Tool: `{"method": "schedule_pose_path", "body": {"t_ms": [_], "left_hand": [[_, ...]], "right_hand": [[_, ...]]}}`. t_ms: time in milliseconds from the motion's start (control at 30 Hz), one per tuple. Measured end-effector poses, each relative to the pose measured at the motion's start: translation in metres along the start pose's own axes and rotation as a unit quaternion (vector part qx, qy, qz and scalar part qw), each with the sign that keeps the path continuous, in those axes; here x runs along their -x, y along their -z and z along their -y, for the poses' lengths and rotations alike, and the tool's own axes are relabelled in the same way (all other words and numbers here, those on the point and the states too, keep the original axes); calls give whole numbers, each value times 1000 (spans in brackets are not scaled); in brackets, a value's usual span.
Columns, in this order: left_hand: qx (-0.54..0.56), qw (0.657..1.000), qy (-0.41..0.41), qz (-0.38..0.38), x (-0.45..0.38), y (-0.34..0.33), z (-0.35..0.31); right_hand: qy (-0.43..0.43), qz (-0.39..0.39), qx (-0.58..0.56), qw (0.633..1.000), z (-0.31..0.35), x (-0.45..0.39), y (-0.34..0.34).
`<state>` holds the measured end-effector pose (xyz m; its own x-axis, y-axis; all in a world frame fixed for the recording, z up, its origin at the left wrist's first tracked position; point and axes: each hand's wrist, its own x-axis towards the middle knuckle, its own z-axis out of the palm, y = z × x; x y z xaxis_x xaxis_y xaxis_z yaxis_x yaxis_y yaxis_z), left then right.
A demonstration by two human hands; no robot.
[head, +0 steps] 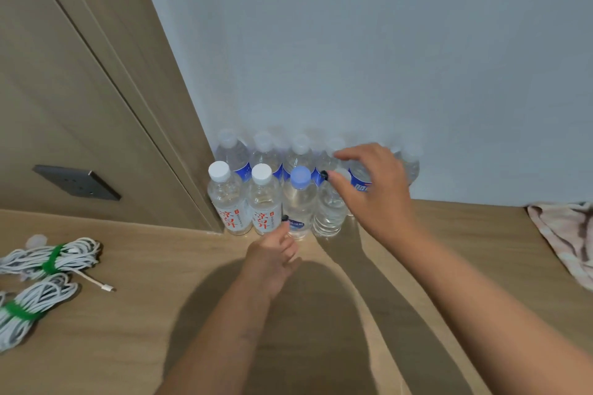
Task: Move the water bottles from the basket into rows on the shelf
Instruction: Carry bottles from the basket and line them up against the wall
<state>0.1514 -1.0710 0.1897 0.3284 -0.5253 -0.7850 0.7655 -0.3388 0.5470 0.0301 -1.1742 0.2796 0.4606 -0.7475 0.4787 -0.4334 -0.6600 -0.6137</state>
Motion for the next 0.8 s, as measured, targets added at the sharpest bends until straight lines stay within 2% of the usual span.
{"method": "schedule_pose_path", "body": {"t_ms": [33,100,167,200,333,667,800], "left_hand": [[48,998,21,20,2,-1,-6],[80,996,27,38,0,-3,-13],[73,995,25,55,-6,-7,-14],[71,995,30,66,-7,-9,-13],[73,992,33,97,-7,-17,-17],[90,990,39,104,-4,-25,-22],[61,992,30,104,-3,-19,-19]], "right_hand": [[15,67,42,997,6,-14,-2],[18,207,146,967,13,-35,-11],[21,282,222,933,14,-44,-21],[25,292,233,927,13,-46,-25],[7,271,190,944,7,-45,-32],[25,282,184,941,2,-48,-31],[28,278,155,948,-1,-39,-30]]}}
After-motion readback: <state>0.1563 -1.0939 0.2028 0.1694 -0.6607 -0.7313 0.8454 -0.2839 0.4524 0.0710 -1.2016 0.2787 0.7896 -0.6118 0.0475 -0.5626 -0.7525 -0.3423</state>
